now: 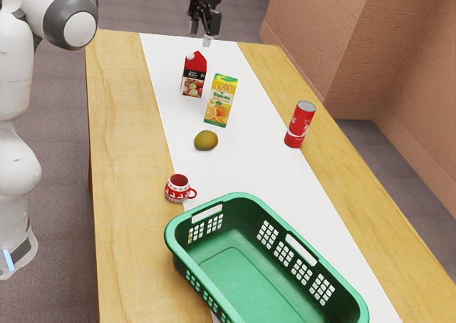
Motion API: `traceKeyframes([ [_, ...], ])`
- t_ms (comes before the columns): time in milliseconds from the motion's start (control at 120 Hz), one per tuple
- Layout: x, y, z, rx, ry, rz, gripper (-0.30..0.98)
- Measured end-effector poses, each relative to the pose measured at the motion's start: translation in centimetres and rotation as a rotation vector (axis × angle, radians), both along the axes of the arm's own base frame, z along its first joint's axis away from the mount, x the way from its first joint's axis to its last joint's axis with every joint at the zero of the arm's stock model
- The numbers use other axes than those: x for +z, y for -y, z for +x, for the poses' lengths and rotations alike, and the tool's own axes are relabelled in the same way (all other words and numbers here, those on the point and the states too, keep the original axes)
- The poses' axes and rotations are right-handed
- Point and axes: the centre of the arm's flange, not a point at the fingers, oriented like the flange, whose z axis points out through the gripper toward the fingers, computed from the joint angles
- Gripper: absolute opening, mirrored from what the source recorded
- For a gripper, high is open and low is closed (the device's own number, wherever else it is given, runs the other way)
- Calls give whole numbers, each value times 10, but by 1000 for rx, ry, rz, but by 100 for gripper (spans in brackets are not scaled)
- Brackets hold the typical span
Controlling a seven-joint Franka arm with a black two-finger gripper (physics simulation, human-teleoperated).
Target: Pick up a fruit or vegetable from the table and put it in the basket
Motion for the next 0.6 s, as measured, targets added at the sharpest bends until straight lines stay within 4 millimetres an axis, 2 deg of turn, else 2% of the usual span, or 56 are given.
traceKeyframes([
  [83, 1, 0, 1, -17, 8, 5, 69],
  [117, 10, 1, -2, -23, 23, 16, 69],
  [133, 27, 3, -7, -26, 50, 35, 68],
  [175, 92, 15, -22, -36, 152, 104, 68],
  [192, 112, 20, -27, -42, 183, 125, 69],
  [217, 131, 29, -31, -55, 213, 143, 69],
  [250, 143, 38, -32, -72, 231, 153, 69],
  [325, 143, 48, -23, -97, 231, 150, 68],
  [442, 137, 44, -21, -93, 214, 143, 69],
  [550, 121, 40, -12, -97, 187, 121, 69],
  [600, 109, 49, -3, -121, 166, 88, 69],
])
